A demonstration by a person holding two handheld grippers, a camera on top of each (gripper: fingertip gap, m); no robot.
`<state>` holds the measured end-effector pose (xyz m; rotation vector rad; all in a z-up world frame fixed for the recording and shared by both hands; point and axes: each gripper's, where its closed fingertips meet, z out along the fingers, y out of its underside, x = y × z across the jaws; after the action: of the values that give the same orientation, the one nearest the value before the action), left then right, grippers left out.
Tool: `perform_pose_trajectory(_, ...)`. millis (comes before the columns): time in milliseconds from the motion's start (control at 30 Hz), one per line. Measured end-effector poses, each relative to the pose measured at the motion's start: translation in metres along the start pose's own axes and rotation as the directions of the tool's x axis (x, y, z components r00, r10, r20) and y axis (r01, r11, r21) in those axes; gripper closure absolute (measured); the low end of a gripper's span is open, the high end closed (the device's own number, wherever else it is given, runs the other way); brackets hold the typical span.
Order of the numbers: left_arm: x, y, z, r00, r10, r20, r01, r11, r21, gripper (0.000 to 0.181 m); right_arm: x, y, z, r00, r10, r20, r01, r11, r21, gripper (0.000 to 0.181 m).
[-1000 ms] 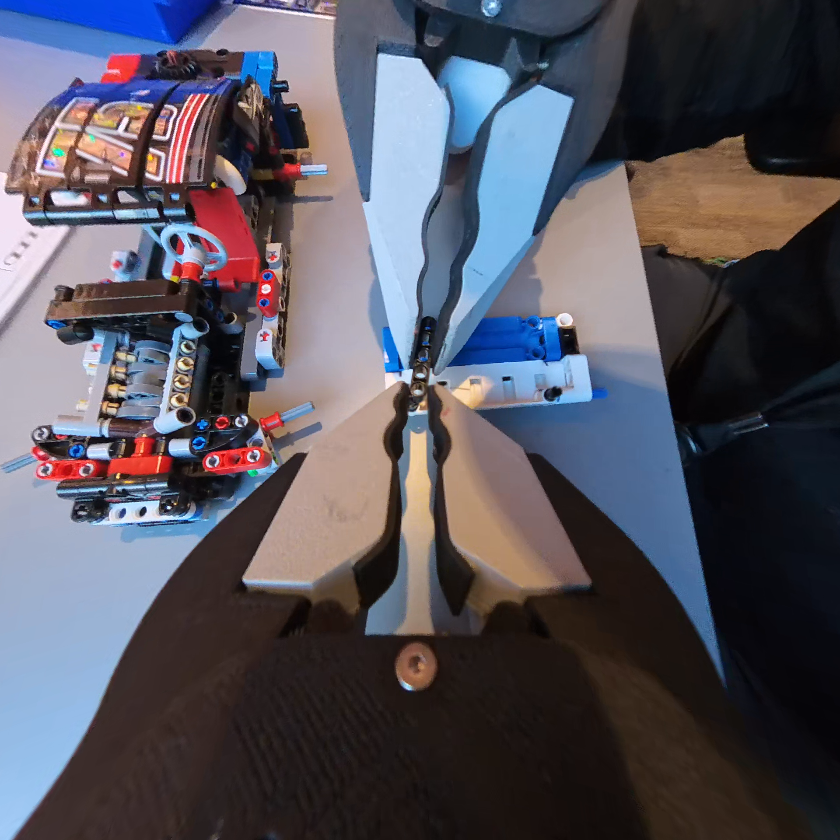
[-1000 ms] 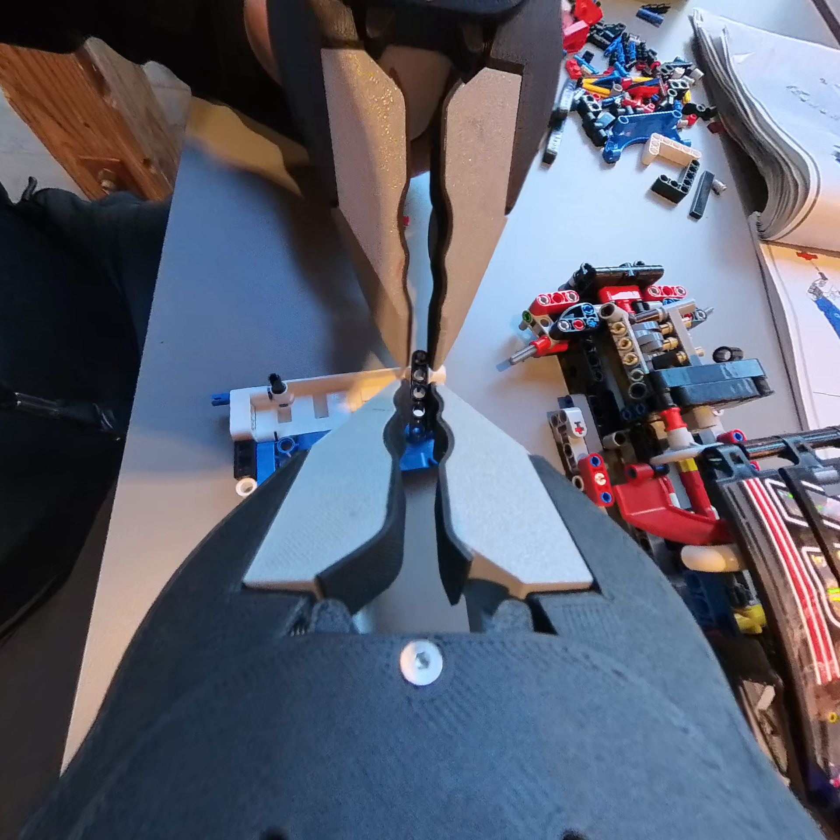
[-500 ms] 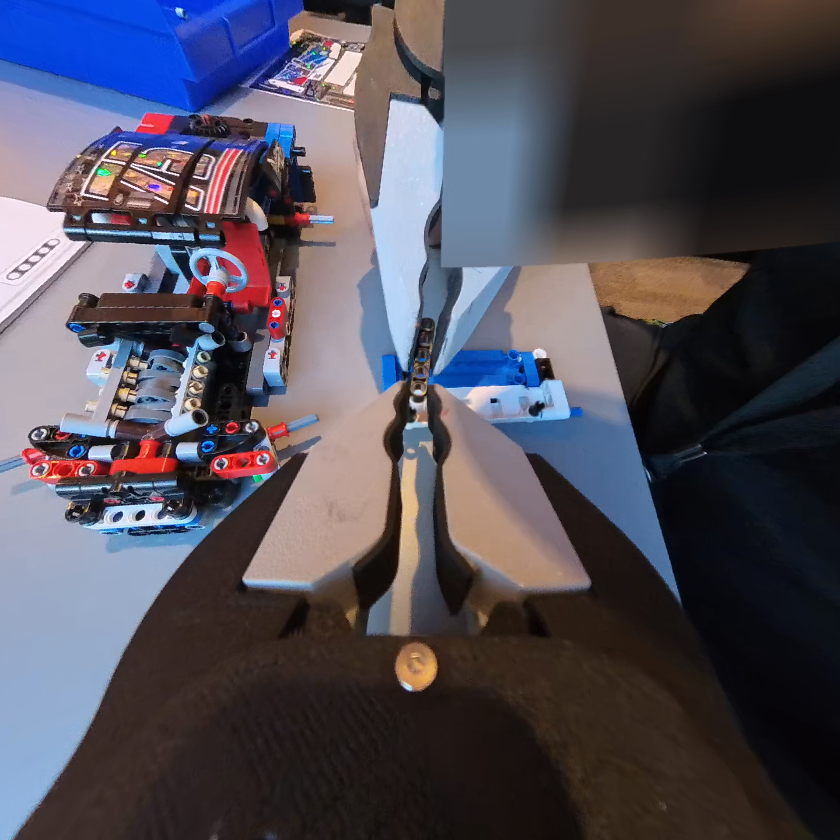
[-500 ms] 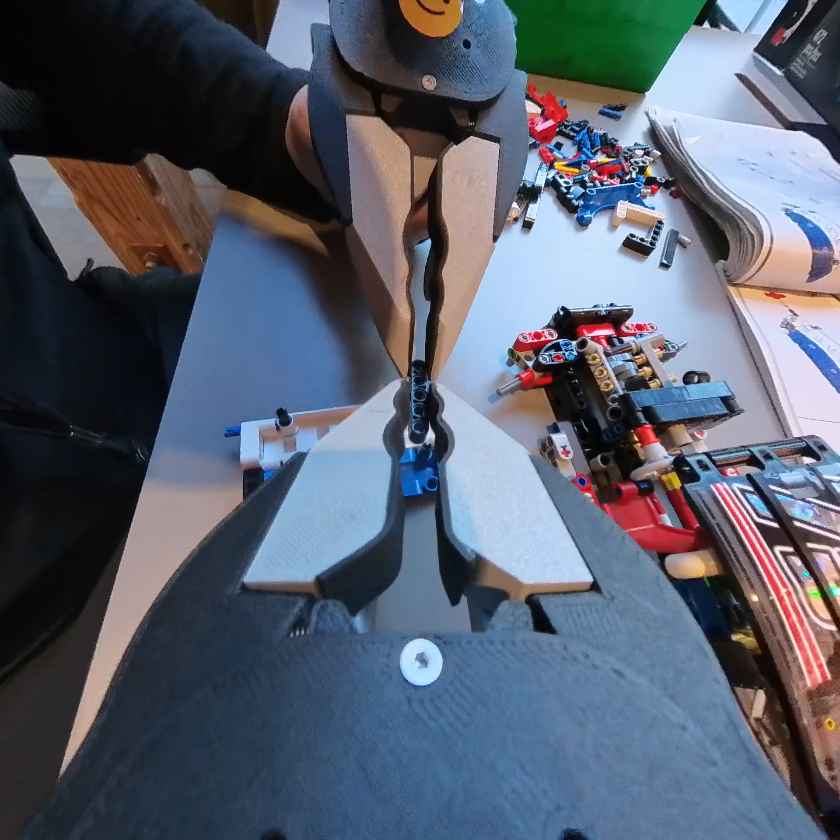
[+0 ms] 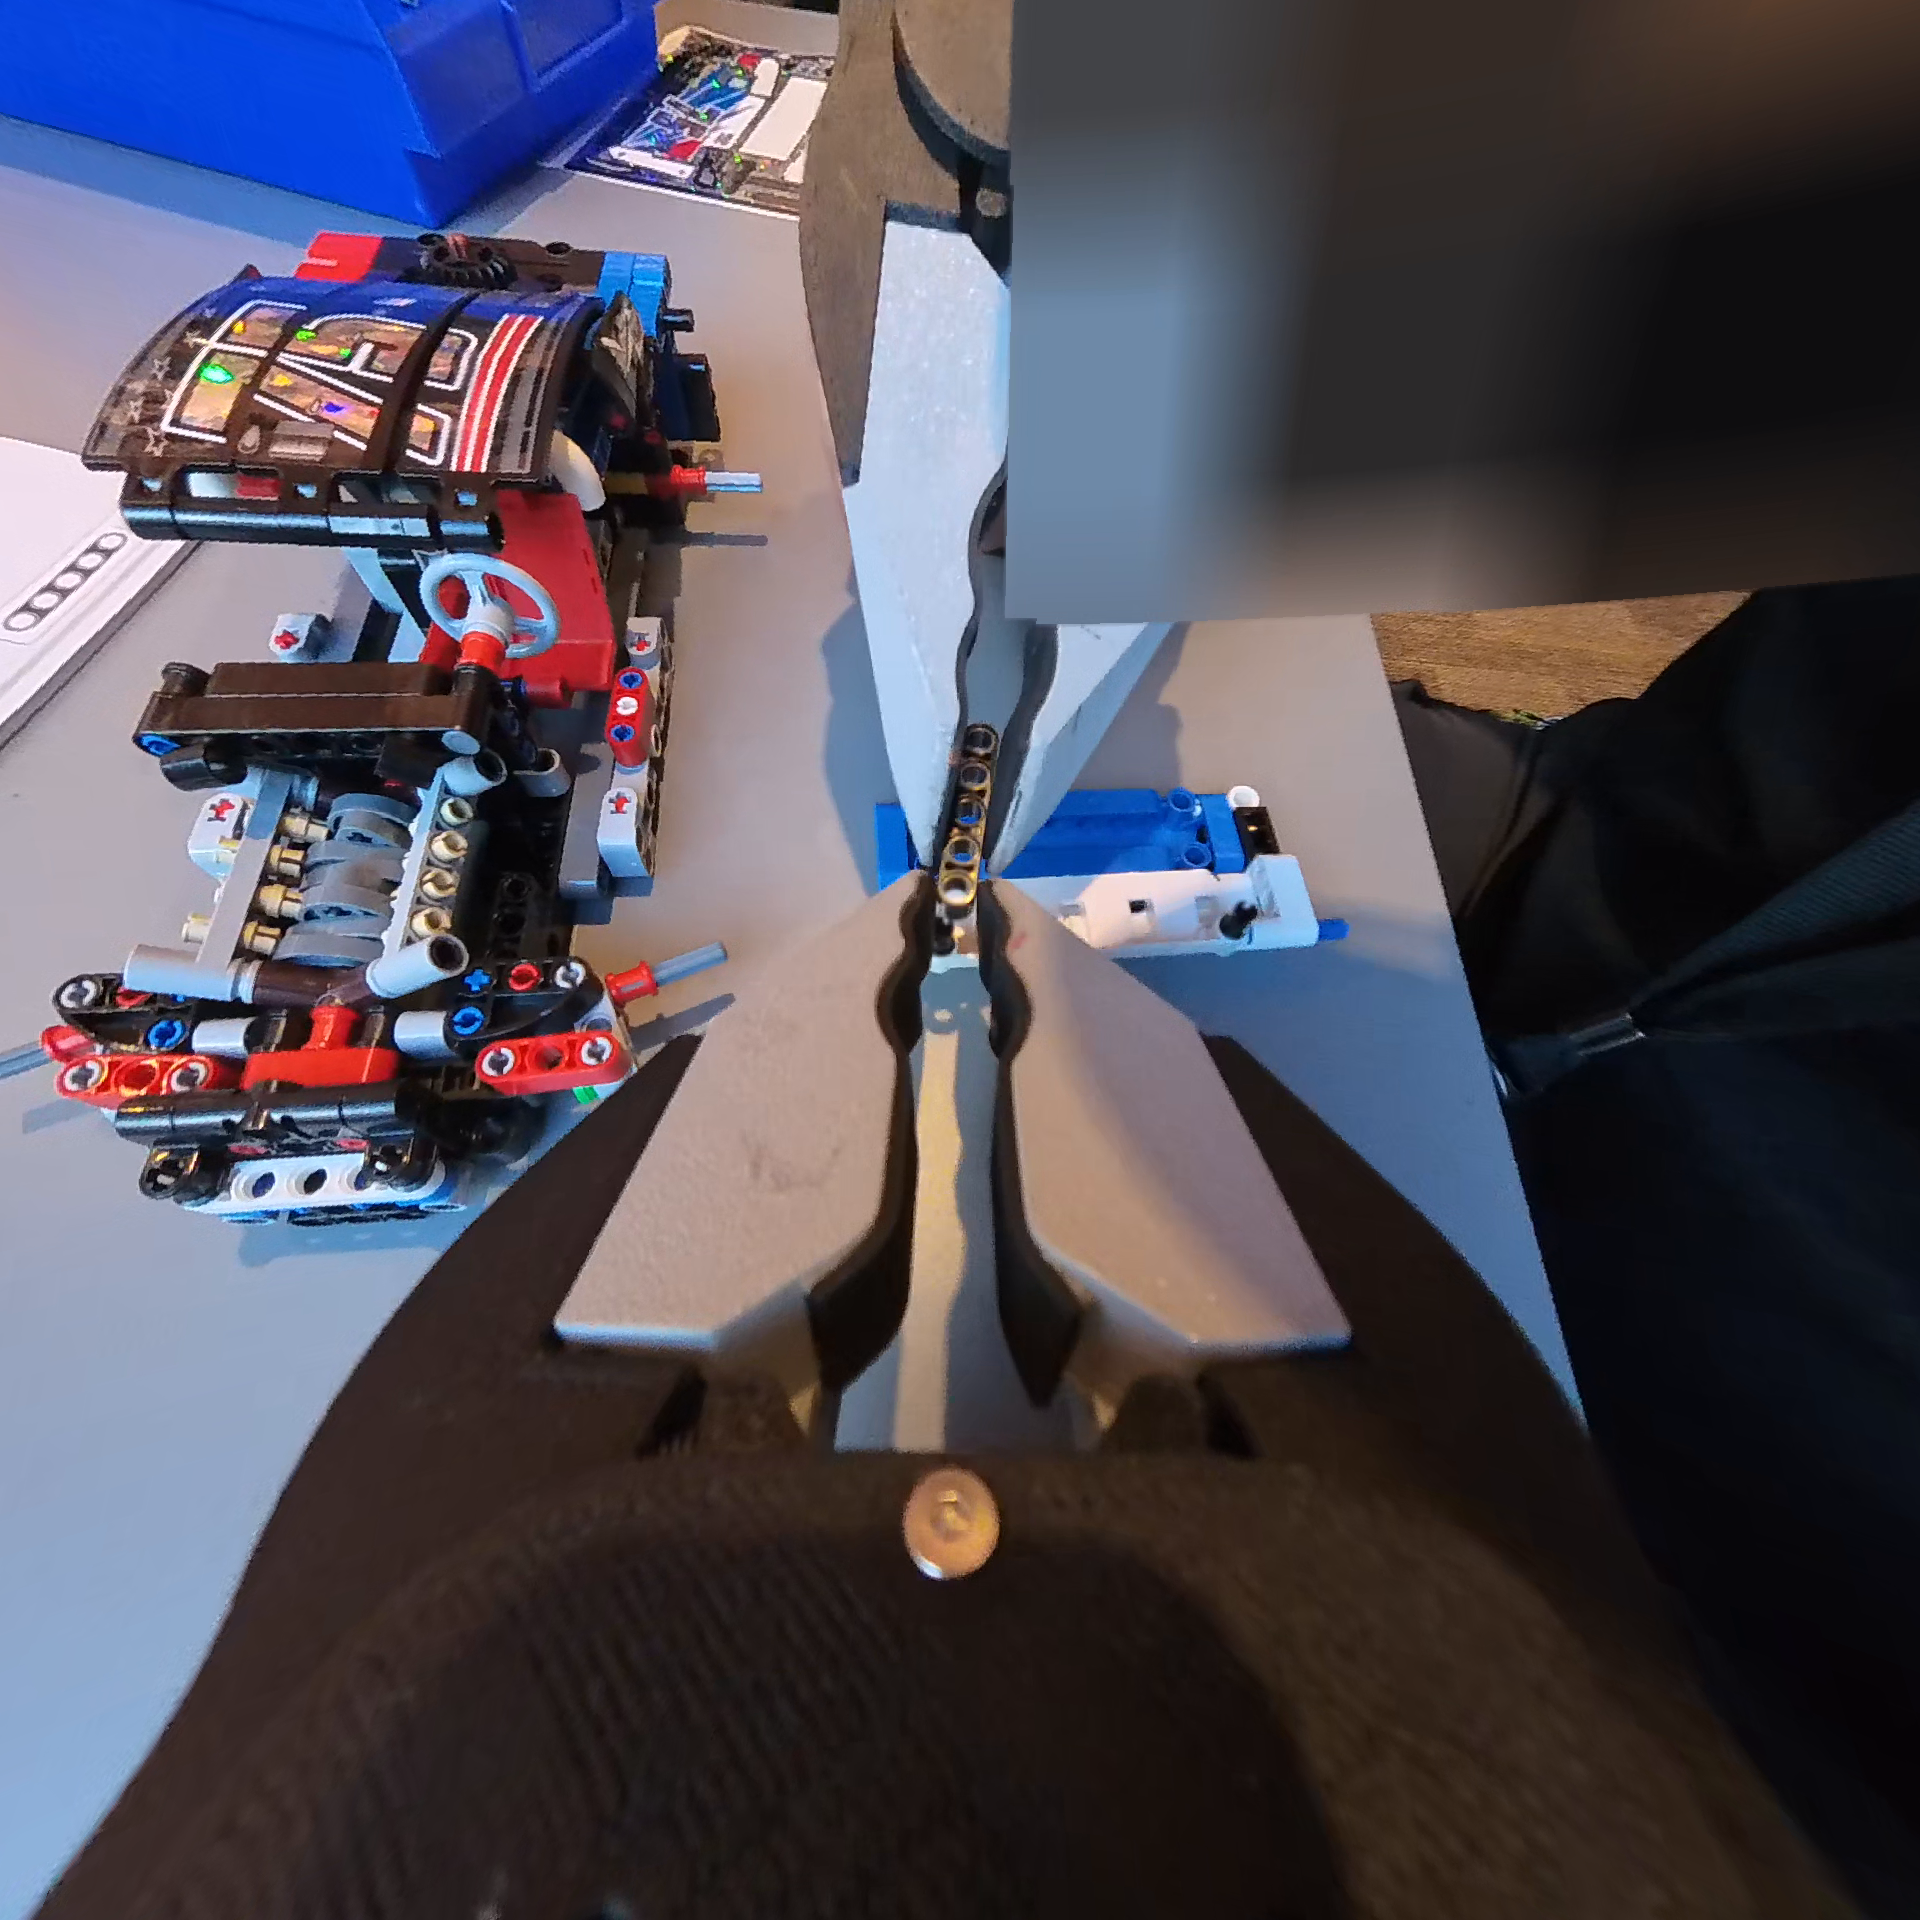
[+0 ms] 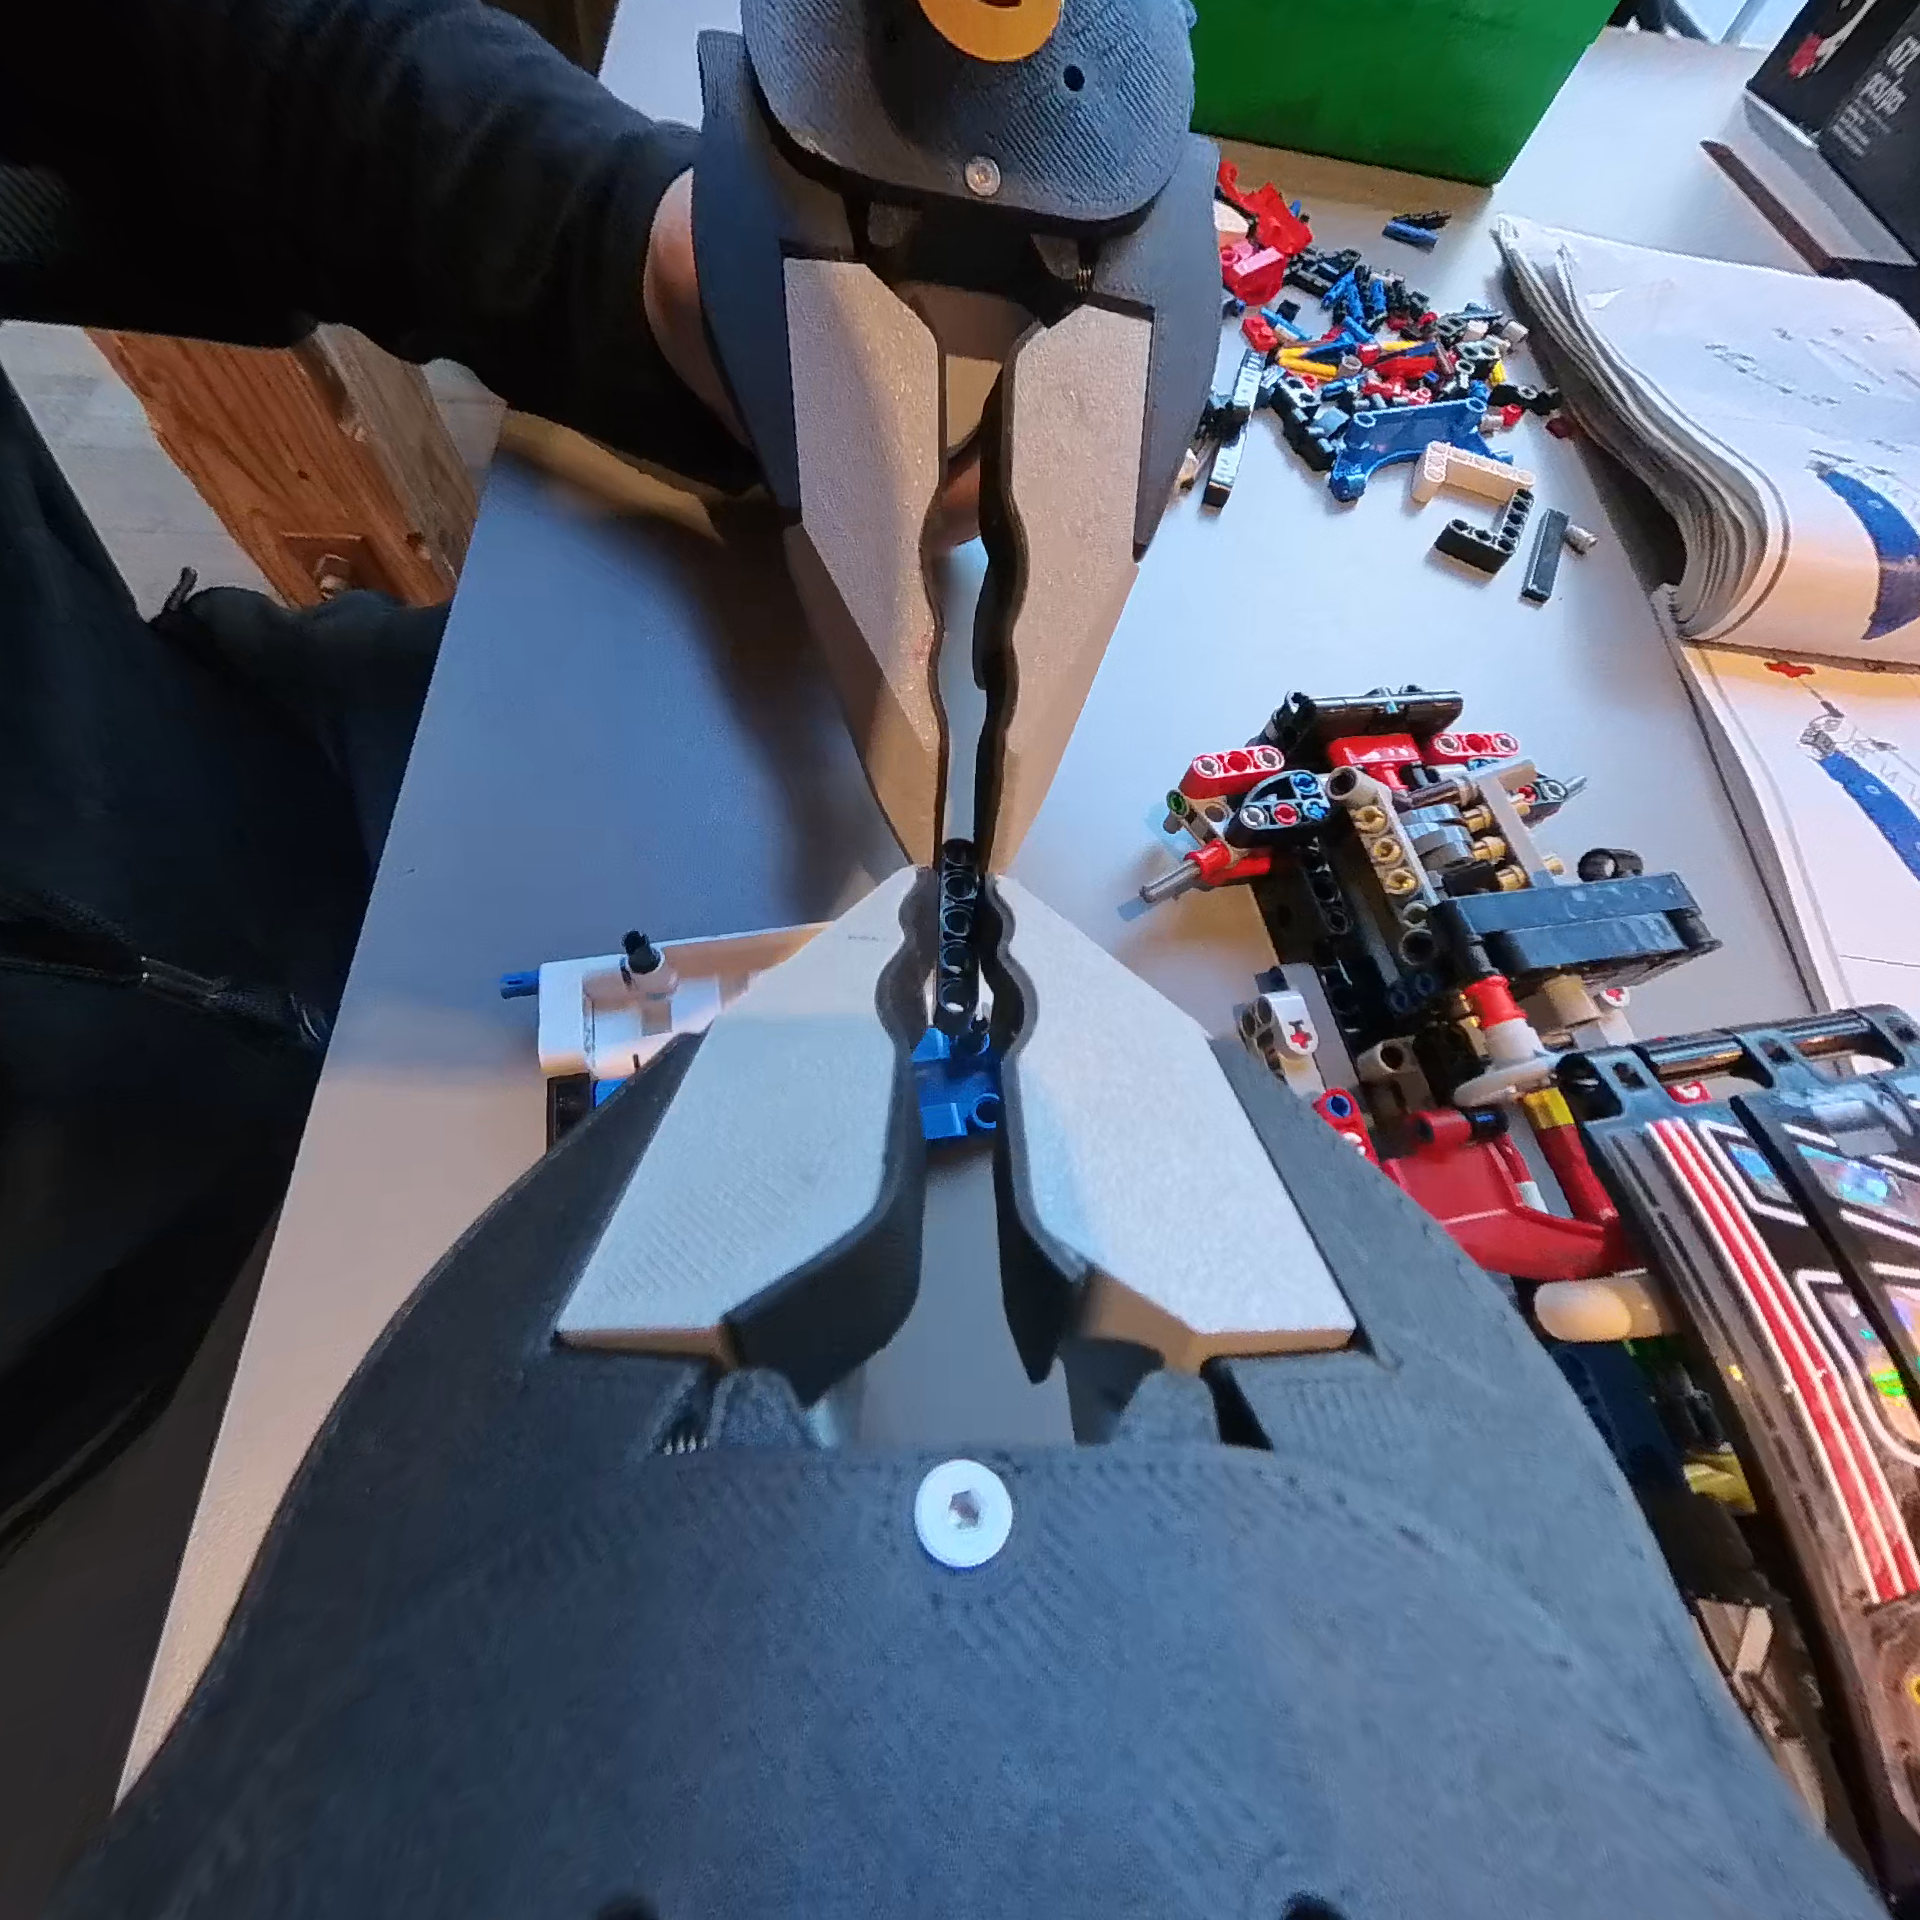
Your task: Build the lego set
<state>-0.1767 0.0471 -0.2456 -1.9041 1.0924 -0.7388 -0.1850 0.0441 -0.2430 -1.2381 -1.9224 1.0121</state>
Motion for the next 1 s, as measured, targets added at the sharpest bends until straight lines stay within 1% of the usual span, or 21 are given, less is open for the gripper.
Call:
perform_pose_trajectory(33, -0.001, 0.001, -0.001, 1.0, -0.004, 0.003, 0.004, 1.0, -0.004, 0.176, 0.001, 0.001, 0.0, 1.0, 0.004, -0.003, -0.004, 1.0, -0.005, 0.176)
perform_pose_trajectory(100, -0.006, 0.005, -0.003, 1.0, -0.015, 0.023, 0.016, 1.0, -0.023, 0.165, 0.004, 0.004, -0.001, 1.0, 0.015, -0.013, -0.015, 1.0, -0.017, 0.176)
perform_pose_trajectory(167, -0.009, 0.007, -0.005, 0.999, -0.021, 0.029, 0.022, 0.999, -0.033, 0.162, 0.006, 0.005, -0.003, 1.0, 0.029, -0.011, -0.03, 0.999, -0.018, 0.176)
perform_pose_trajectory(467, -0.004, 0.007, 0.0, 1.0, -0.025, -0.008, 0.024, 0.999, -0.041, 0.166, 0.002, 0.008, 0.003, 1.0, 0.026, 0.008, -0.026, 0.998, -0.049, 0.176)
perform_pose_trajectory(667, -0.003, 0.008, 0.002, 1.0, -0.008, -0.011, 0.007, 0.999, -0.05, 0.177, 0.001, 0.008, 0.006, 1.0, 0.02, 0.014, -0.019, 0.998, -0.056, 0.176)
perform_pose_trajectory(1000, -0.004, 0.012, 0.007, 1.0, 0.022, 0.011, -0.021, 0.995, -0.095, 0.177, 0.0, 0.016, 0.008, 1.0, 0.018, 0.016, -0.016, 0.997, -0.082, 0.176)
